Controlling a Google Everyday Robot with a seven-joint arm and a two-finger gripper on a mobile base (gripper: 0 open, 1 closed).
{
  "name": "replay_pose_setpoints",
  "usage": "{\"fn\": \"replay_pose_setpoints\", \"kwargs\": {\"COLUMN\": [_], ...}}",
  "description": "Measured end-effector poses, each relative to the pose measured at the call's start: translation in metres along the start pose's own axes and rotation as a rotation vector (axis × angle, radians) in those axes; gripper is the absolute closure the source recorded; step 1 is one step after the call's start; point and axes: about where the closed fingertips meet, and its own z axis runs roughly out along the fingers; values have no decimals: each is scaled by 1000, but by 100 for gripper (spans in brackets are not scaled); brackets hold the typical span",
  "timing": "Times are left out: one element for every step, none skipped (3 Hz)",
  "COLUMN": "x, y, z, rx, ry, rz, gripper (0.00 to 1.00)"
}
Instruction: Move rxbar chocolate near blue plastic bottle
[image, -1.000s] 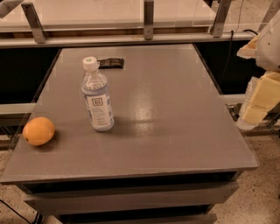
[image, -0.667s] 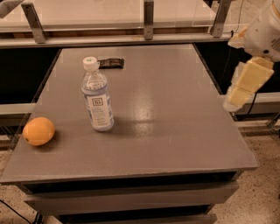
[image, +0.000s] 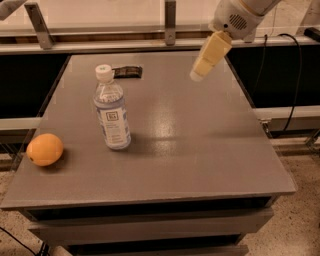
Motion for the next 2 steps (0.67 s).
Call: {"fn": "replay_pose_setpoints", "kwargs": {"x": [-60,-78], "y": [-15,-26], "z": [26,30], "rx": [47,95], "ry": [-128,-187], "rz": [44,51], "gripper": [0,0]}}
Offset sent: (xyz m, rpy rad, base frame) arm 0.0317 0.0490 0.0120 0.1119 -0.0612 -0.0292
